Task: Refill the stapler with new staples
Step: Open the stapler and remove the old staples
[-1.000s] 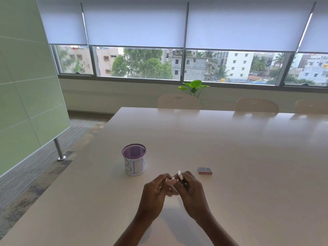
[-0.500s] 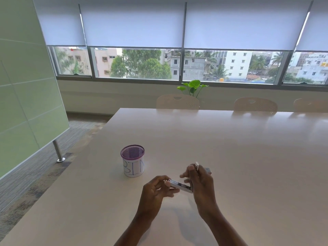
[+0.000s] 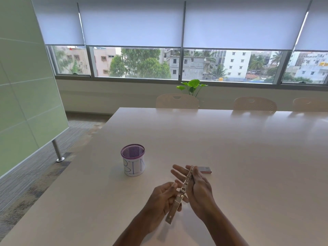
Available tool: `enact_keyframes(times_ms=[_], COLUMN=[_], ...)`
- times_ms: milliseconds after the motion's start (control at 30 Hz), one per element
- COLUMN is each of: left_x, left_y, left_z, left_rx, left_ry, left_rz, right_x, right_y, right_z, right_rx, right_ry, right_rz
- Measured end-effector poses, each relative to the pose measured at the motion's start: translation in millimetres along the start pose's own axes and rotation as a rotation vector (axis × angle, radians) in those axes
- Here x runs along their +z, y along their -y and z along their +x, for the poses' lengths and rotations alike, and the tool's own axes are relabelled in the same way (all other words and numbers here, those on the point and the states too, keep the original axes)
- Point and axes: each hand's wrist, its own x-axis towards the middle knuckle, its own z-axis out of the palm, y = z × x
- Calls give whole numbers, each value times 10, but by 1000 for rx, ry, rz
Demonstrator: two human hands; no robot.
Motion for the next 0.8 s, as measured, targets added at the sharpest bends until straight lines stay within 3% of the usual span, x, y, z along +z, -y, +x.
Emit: enact_keyframes(times_ms=[200, 433, 600, 800], left_x=[86, -30, -104, -127], left_y=[81, 23, 50, 122], left_z=[30, 170, 200, 190], left_rx=[25, 64, 44, 83], left_ry=[-53, -267, -271, -216], left_rz=[32, -3, -9, 110], right_x=[-13, -81, -93, -101], right_y=[-45, -138, -158, -156], right_z=[12, 109, 108, 99], right_rx=[12, -252, -383, -439], right_ry=[20, -70, -51, -32], right_rz=[-270, -677, -901, -975])
